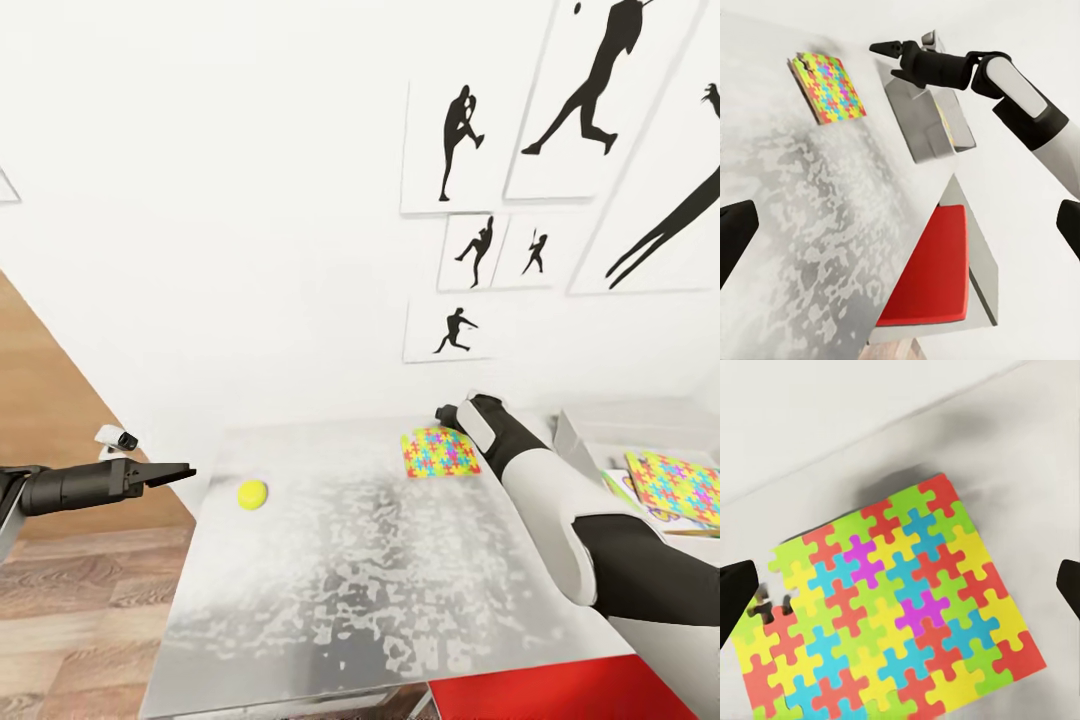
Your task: Put all the toys in the child's room - the three board games (two on the bed and one on the table), the two jigsaw puzzles on the table, and the tennis ball on the table - inside the toy box on the table in the child's room.
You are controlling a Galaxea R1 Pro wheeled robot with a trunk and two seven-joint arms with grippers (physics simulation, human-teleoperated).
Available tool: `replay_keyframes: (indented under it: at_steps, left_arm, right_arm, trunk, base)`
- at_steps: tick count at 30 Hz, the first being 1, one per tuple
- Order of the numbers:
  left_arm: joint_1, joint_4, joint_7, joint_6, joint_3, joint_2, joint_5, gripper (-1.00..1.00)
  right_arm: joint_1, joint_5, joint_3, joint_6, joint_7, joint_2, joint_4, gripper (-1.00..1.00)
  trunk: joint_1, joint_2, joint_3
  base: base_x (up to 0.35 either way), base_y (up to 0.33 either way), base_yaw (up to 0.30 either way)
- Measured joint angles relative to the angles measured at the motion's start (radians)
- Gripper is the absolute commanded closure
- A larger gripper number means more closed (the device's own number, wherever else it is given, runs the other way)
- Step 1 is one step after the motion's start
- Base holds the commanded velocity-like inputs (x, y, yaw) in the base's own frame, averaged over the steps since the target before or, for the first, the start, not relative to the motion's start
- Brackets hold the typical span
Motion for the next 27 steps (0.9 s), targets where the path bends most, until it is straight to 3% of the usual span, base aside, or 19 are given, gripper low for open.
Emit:
replay_keyframes:
  at_steps: [27]
  left_arm:
    - [0.0,0.0,0.0,0.0,0.0,0.0,0.0,-1.0]
  right_arm:
    - [-0.001,0.002,0.001,0.0,0.0,0.005,-0.026,-1.0]
  trunk:
    - [0.0,0.0,-0.044]
  base:
    - [0.0,0.0,0.0]
